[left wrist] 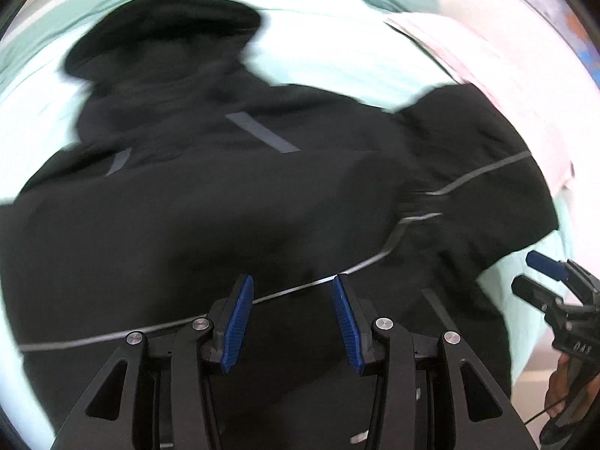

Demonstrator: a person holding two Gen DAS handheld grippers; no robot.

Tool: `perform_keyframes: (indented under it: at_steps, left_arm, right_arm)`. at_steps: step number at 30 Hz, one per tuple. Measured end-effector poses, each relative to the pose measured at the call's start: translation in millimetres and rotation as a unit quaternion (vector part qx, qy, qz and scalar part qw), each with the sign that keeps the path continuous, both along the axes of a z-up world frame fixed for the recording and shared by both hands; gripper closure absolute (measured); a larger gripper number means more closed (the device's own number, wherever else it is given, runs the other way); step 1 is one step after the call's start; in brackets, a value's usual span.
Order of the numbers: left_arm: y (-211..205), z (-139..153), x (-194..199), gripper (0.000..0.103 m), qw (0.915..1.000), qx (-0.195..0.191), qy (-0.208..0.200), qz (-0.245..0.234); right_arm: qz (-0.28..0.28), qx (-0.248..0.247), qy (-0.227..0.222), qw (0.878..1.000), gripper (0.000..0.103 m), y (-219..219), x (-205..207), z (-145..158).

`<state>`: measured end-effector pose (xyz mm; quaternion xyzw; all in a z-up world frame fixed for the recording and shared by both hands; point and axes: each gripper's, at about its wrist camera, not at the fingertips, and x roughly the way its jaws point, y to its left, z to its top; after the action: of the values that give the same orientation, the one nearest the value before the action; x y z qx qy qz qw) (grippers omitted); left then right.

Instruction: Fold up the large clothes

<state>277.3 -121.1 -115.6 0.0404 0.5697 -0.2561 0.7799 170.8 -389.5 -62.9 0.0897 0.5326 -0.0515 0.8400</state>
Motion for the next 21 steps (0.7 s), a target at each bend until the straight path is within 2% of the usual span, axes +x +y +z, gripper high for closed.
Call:
perform_keyframes:
  at_steps: [6,12,15,17,21]
  left_arm:
    - [-87,7,-6,0.058,0.9975,-0.003,-0.012,-0.07]
    - [-150,-5,3,0.058,0.9956,0.002,-0.019,-0.092]
    - [-169,-28,11,0.058,0.996,0.021,-0.005,-0.087]
    - [-174,-37,11,0.058,0.9957,0.031,-0.011,-0.086]
    - [-178,-39,8,0.057,0.9944,0.04,-0.025,-0.095]
  right_arm:
    - [-0.099,0.026,-0.015,0.995,0.027,-88,-33,10]
    - [-0.22,0.073,-0.05,0.972,0.027,-204,-52,9]
    - [-0.263,0.098,-0.067,0.957,0.027,-259,-55,-3]
    - [-0.284,0.119,-0.063,0.949,0.027,-290,-50,-21]
    - [-0.299,0.172,-0.059,0.937,0.027,-330,-41,-57]
